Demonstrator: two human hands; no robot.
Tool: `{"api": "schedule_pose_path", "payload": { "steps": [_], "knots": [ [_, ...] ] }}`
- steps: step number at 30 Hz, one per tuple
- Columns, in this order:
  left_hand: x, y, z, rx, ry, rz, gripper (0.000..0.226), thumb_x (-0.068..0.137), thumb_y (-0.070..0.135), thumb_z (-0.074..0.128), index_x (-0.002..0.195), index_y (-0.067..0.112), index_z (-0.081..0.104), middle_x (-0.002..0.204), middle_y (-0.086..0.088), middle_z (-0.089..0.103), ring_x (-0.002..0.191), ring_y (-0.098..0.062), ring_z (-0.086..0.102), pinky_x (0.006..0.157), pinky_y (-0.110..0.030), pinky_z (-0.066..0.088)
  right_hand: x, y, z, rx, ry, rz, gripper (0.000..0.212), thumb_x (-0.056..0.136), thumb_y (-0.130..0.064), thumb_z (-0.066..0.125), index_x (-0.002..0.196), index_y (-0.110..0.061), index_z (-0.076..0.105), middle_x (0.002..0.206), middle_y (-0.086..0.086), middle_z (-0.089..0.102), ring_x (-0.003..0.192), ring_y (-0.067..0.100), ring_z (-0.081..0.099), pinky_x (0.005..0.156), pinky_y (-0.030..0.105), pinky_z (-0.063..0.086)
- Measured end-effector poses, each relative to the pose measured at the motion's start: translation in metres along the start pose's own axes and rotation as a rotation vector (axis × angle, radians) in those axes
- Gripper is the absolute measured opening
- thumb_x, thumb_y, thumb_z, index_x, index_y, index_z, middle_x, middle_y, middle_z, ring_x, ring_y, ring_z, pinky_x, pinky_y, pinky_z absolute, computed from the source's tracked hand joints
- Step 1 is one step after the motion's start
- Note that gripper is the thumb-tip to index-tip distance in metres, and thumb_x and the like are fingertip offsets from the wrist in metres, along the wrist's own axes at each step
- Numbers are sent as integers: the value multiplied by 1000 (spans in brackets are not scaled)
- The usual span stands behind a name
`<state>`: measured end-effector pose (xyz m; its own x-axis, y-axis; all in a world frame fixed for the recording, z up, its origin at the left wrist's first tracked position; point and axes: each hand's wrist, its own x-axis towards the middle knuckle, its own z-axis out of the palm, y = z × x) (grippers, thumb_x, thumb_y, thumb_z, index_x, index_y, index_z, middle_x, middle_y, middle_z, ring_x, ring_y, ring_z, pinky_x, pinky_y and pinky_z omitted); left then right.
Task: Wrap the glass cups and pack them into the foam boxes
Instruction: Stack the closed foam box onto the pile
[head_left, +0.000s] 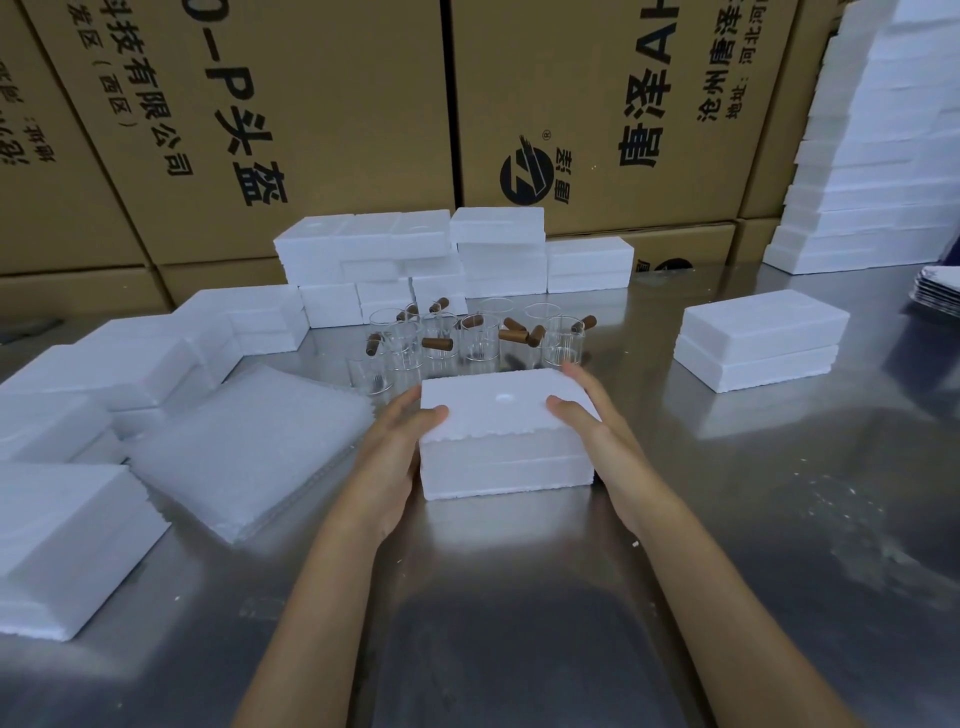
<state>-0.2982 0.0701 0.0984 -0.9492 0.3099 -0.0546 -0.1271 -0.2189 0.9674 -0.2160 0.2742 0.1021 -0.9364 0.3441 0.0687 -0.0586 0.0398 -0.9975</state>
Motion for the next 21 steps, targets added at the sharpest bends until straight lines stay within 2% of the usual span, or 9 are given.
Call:
{"api": "schedule_pose_path", "payload": {
  "steps": [2,4,5,9,13,15,18,19,21],
  "knots": [
    [-1,0,1,19,-23,8,35,93,15,64,128,24,62,115,8,75,100,-8,72,83,-27,52,0,0,0,-22,18,-8,39,93,-44,59,128,-59,48,140,-27,43,128,2,42,98,22,38],
    [-1,1,0,18,-28,6,35,94,16,64,127,26,62,115,9,75,102,-8,71,85,-28,51,0,1,1,-38,31,-18,38,94,-43,58,127,-58,48,138,-29,43,125,-1,42,89,16,37],
    [-2,2,-1,26,-35,5,34,94,17,64,126,28,62,115,10,75,102,-7,71,85,-28,51,1,1,2,-40,31,-19,38,94,-43,58,126,-58,48,138,-28,43,125,-1,42,89,17,37],
    [-1,4,-4,82,-78,8,25,95,20,64,116,35,66,115,14,74,103,-4,70,83,-24,50,1,1,1,20,-5,22,39,94,-40,60,126,-58,48,138,-24,45,123,0,45,92,24,40],
    [-1,4,-4,72,-76,4,24,94,21,65,112,37,66,113,17,74,102,-2,70,80,-20,52,4,1,-3,136,-95,86,45,93,-40,63,131,-56,46,145,-12,46,130,16,50,111,42,39],
    [0,4,-5,59,-75,-4,25,94,19,65,113,36,64,112,16,74,102,-5,71,85,-24,52,4,1,-4,150,-112,88,50,89,-43,66,132,-56,46,146,-12,46,131,17,49,114,45,36],
    [2,3,-3,59,-33,-13,33,94,19,67,120,37,61,120,16,70,111,-11,68,100,-32,49,4,0,-2,132,-80,76,57,79,-48,67,132,-56,47,147,-15,45,133,15,48,115,44,35],
    [1,3,-1,62,-17,-6,39,94,19,68,126,39,58,122,20,66,111,-9,67,99,-30,50,4,1,-1,126,-73,73,59,78,-48,66,133,-56,47,147,-15,45,134,15,47,115,44,35],
    [-1,4,2,78,2,37,45,96,16,65,133,41,56,121,24,61,105,-4,69,84,-21,54,5,1,-1,121,-60,70,60,77,-47,67,133,-55,47,146,-14,46,133,16,48,115,44,35]
  ]
}}
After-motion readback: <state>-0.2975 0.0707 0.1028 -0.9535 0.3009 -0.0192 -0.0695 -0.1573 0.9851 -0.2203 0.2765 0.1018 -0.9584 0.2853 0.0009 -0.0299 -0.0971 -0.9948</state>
